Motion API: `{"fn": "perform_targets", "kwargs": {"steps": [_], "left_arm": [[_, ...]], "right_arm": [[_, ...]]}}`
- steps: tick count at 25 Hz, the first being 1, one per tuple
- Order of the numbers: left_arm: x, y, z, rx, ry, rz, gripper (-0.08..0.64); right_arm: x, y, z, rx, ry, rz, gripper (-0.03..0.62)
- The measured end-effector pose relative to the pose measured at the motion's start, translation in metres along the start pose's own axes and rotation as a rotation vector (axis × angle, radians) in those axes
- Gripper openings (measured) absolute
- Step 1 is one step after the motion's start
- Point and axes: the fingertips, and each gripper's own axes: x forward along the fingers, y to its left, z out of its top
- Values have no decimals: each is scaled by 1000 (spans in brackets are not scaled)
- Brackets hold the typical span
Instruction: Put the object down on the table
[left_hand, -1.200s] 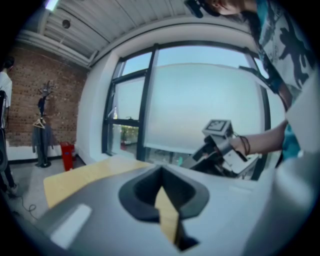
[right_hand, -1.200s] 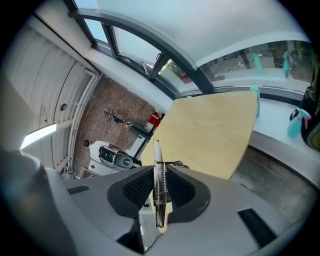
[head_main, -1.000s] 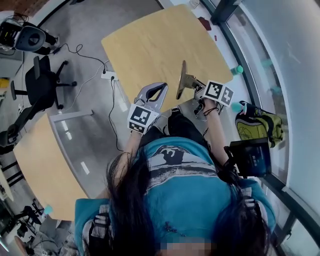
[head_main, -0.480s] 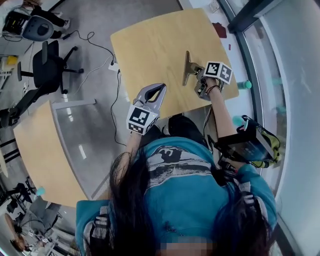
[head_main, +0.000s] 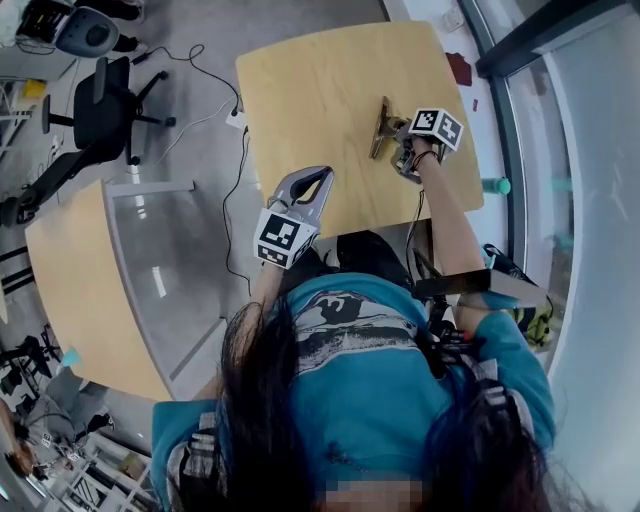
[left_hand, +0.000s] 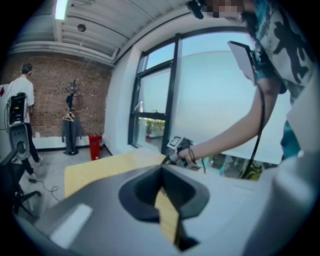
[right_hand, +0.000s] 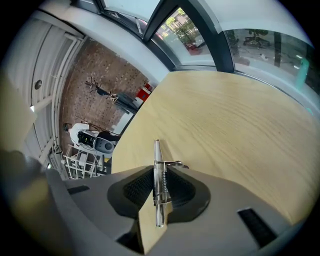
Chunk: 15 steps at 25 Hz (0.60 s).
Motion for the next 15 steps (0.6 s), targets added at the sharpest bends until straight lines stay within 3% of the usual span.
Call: {"fn": "perform_targets", "kwargs": {"steps": [11, 15], "left_arm": [[-9, 6, -6, 0, 8, 22, 2], [-12, 4, -5, 7, 7, 21, 2]], "right_arm": [[9, -11, -3, 77, 6, -2, 86], [6, -8, -3, 96, 2, 22, 129]]}}
